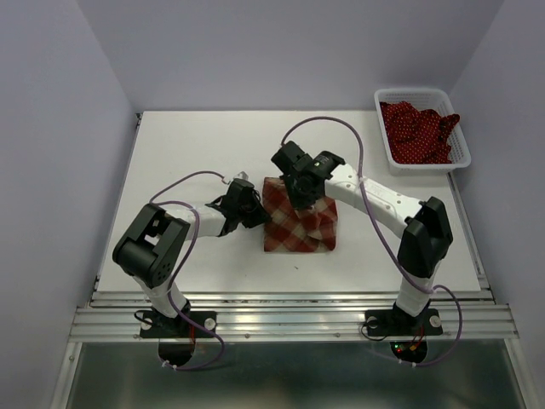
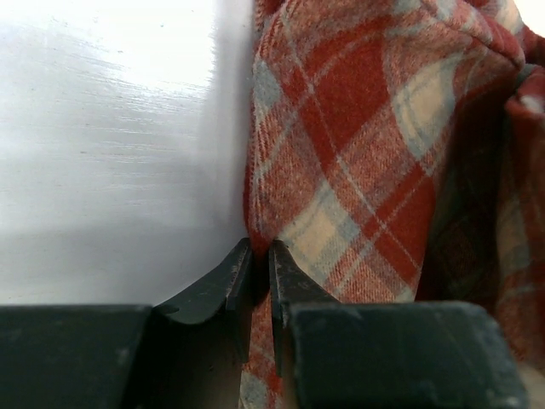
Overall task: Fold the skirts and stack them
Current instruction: Fold the skirt
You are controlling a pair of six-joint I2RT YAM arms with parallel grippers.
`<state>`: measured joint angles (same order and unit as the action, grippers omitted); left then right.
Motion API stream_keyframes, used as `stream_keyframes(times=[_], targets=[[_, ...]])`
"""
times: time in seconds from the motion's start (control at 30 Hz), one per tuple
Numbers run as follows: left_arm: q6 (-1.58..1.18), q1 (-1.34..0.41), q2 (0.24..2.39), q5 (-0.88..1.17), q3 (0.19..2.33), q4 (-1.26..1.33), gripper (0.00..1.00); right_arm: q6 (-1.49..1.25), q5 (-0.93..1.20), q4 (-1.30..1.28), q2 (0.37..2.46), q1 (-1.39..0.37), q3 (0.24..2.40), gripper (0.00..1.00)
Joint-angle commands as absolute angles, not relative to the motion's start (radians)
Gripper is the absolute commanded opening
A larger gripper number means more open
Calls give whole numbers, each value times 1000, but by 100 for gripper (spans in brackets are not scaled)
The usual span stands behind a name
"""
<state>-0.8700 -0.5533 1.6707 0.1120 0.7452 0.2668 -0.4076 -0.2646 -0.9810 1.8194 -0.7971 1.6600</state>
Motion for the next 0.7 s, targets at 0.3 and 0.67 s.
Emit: stream_keyframes(times=[0.3, 0.67], targets=[[-888, -574, 1638, 84, 733, 245, 21, -468, -196, -813, 1911, -844, 1654, 1], [-887, -575, 1609, 55, 747, 198, 26, -508, -134, -687, 1962, -844, 1600, 17]])
